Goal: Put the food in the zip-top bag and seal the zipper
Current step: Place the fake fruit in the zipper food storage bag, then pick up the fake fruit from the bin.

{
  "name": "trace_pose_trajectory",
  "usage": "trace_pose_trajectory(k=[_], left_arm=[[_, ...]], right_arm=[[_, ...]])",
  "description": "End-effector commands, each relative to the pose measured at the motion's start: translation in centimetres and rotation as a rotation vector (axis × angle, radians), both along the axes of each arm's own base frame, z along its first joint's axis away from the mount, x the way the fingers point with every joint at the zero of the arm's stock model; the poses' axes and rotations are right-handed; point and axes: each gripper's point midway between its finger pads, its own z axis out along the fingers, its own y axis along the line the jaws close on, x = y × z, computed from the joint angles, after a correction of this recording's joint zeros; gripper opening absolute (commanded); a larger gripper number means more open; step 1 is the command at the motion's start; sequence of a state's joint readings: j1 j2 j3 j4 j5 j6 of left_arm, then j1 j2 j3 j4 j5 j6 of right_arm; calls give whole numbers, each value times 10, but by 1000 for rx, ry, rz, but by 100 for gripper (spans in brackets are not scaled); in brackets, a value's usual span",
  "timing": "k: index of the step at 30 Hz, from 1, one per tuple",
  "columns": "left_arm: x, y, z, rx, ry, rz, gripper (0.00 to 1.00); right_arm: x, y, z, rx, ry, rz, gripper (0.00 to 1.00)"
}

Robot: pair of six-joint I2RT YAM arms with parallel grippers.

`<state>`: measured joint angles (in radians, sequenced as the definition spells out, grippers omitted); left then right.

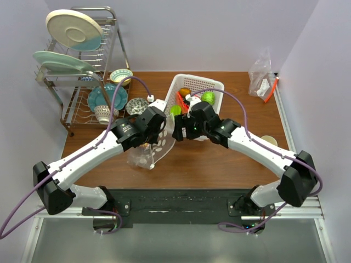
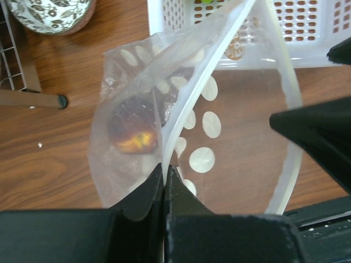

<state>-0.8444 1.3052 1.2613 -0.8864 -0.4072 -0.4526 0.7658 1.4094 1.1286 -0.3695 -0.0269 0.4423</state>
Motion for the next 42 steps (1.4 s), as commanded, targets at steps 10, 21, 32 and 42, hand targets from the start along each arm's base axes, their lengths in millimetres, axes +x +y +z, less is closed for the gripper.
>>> trace_pose_trajectory(k=[10,21,32,42], left_arm=[[1,35,5,96,-51,109,0],[4,36,-16,146,-29,117,0],[5,34,-19,145,-28,109,0],[6,31,-12,124,-30,100,0]], right_arm=[[77,-1,32,-129,-138,-103,80],[51,23,84,153,-122,194,81],[103,-38,72,94,-97,-53,76],[176,-67,1,-174,-76,-194,66]])
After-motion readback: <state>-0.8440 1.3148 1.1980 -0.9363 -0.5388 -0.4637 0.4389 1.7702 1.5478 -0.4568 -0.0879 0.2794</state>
